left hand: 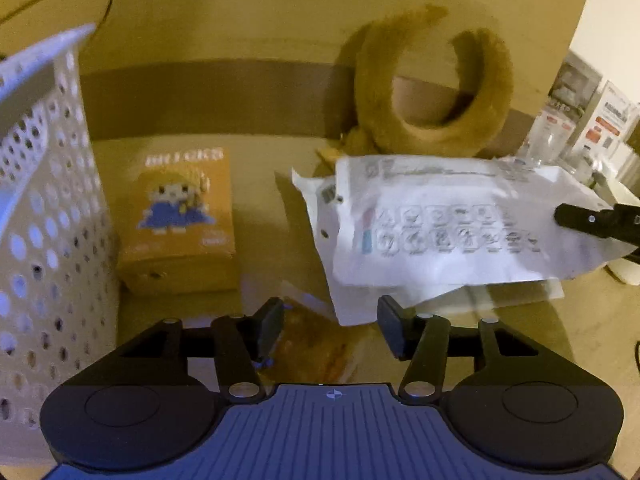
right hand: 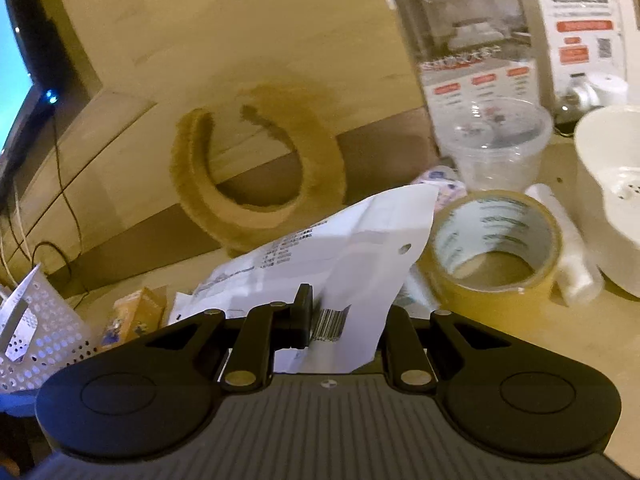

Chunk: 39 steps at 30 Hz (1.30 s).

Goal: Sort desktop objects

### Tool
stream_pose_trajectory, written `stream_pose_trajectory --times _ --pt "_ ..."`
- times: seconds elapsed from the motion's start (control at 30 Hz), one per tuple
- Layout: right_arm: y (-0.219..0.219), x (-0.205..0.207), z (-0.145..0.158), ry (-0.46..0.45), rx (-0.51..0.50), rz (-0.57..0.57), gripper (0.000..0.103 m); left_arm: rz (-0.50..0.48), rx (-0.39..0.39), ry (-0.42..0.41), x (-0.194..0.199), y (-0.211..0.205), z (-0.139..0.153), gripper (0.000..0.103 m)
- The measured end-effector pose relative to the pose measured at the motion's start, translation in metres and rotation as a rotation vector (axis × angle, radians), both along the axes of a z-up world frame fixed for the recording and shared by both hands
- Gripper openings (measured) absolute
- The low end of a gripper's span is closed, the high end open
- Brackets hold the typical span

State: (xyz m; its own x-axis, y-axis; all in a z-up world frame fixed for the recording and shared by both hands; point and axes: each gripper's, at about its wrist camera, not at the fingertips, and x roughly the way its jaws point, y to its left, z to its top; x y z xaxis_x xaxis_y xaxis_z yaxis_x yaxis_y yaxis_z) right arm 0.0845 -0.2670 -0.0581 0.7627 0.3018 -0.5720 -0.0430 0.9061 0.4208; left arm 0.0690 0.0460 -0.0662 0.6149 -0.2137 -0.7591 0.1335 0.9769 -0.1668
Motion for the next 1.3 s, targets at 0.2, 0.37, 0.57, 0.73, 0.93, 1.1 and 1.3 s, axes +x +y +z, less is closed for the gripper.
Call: stream_pose_trajectory --times 0.2,0.37,0.57,0.73,0.93,1.1,1.3 --pt "0.002 -0.004 0.001 0.000 -0.032 0.002 0.018 0.004 -0.106 0.037 0.026 0.000 -0.003 0.067" --pt "0.002 -0.002 0.001 0.008 -0.027 -0.004 0.018 -0.002 -0.096 0.036 0.028 -0.007 0.002 0.067" --pt "0.002 0.001 -0.001 0.011 -0.025 -0.004 0.018 -0.009 -0.073 -0.012 0.023 0.002 0.018 0.083" --pt "0.003 0.002 -0.003 0.016 -0.033 -0.001 0.018 -0.032 -0.107 0.036 0.051 -0.010 0.012 0.077" --pt "0.004 0.003 -0.004 0.018 -0.041 -0.004 0.019 -0.081 -0.155 0.058 0.064 -0.023 0.006 0.076" --pt "0.005 0.005 -0.005 0.016 -0.046 -0.002 0.019 -0.082 -0.174 0.088 0.073 -0.025 -0.001 0.078" --pt "0.005 0.006 -0.007 0.019 -0.038 0.010 0.021 -0.108 -0.207 0.100 0.078 -0.036 -0.007 0.082"
